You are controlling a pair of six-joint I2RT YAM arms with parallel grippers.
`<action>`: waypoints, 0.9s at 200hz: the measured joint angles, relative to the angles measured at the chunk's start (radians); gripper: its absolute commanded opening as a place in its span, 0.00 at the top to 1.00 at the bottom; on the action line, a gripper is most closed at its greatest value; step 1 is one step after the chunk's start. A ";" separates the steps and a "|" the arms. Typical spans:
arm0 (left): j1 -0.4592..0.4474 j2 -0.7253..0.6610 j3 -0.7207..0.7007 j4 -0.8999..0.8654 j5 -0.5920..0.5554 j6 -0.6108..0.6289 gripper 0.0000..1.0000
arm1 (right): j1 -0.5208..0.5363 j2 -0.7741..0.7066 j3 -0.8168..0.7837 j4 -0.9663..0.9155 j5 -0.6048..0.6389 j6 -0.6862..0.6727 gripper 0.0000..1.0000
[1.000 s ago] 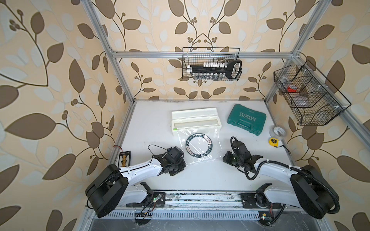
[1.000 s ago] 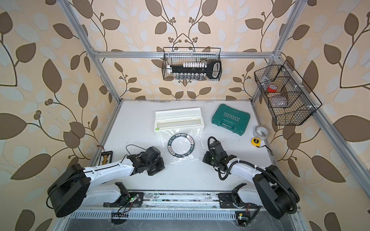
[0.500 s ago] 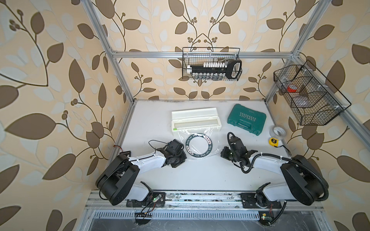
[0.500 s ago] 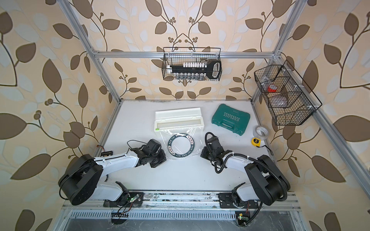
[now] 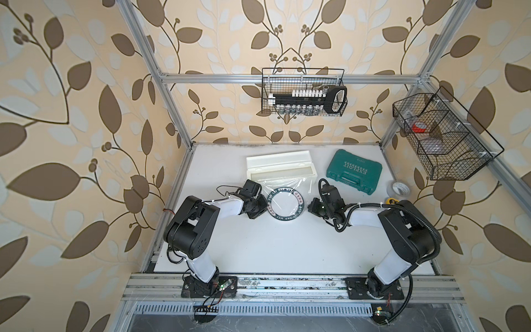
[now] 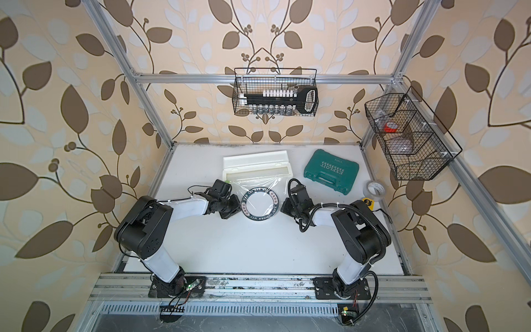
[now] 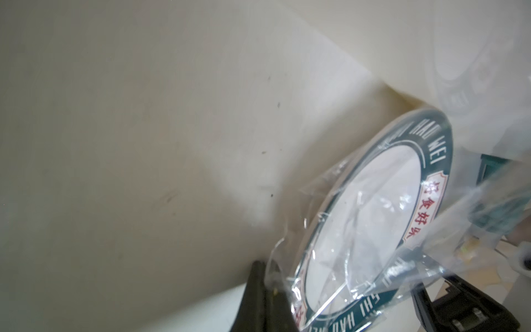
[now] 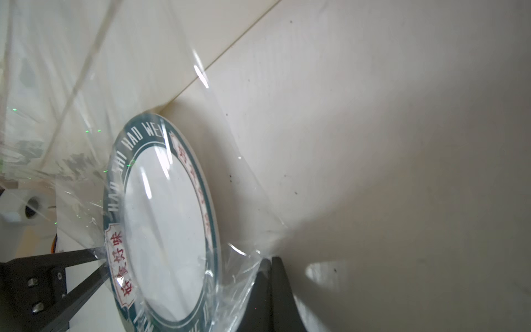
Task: Wrap the plate with plastic wrap
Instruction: Cover the plate with plastic wrap.
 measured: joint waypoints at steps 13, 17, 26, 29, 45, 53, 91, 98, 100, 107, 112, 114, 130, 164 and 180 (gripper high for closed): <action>0.000 0.010 0.008 0.010 0.007 0.006 0.93 | -0.007 0.010 0.003 0.017 -0.009 0.000 1.00; 0.000 0.013 0.009 0.014 0.009 0.007 0.91 | -0.009 0.013 0.003 0.020 -0.012 0.000 1.00; 0.000 0.015 0.011 0.019 0.010 0.009 0.89 | -0.015 0.017 0.006 0.026 -0.022 0.000 1.00; 0.000 0.015 0.011 0.021 0.011 0.010 0.88 | -0.018 0.018 0.006 0.027 -0.024 0.000 0.98; 0.000 0.006 0.011 0.024 0.009 0.015 0.83 | -0.032 0.020 0.006 0.029 -0.035 -0.001 0.90; 0.000 0.000 0.008 0.028 0.010 0.022 0.80 | -0.040 0.019 0.006 0.029 -0.040 -0.002 0.83; 0.027 -0.064 -0.040 0.010 -0.001 0.047 0.69 | -0.080 -0.019 -0.003 0.011 -0.052 -0.028 0.63; 0.039 -0.083 -0.052 -0.001 -0.004 0.051 0.69 | -0.086 -0.027 -0.006 0.003 -0.054 -0.032 0.62; 0.041 -0.088 -0.056 -0.003 -0.004 0.050 0.69 | -0.087 -0.029 -0.007 0.000 -0.054 -0.035 0.61; 0.052 -0.106 -0.068 -0.019 -0.012 0.053 0.69 | -0.091 -0.036 -0.010 -0.008 -0.056 -0.039 0.60; 0.059 -0.118 -0.074 -0.033 -0.019 0.053 0.69 | -0.093 -0.040 -0.011 -0.013 -0.055 -0.041 0.59; 0.061 -0.122 -0.077 -0.039 -0.022 0.054 0.69 | -0.094 -0.041 -0.012 -0.014 -0.056 -0.043 0.59; 0.078 -0.163 -0.095 -0.094 -0.040 0.056 0.67 | -0.098 -0.051 -0.016 -0.024 -0.056 -0.051 0.57; 0.046 -0.290 -0.148 -0.191 -0.043 0.060 0.43 | -0.110 -0.085 -0.037 -0.046 -0.064 -0.058 0.53; -0.042 -0.332 -0.147 -0.176 -0.023 0.052 0.42 | -0.118 -0.109 -0.055 -0.063 -0.068 -0.061 0.53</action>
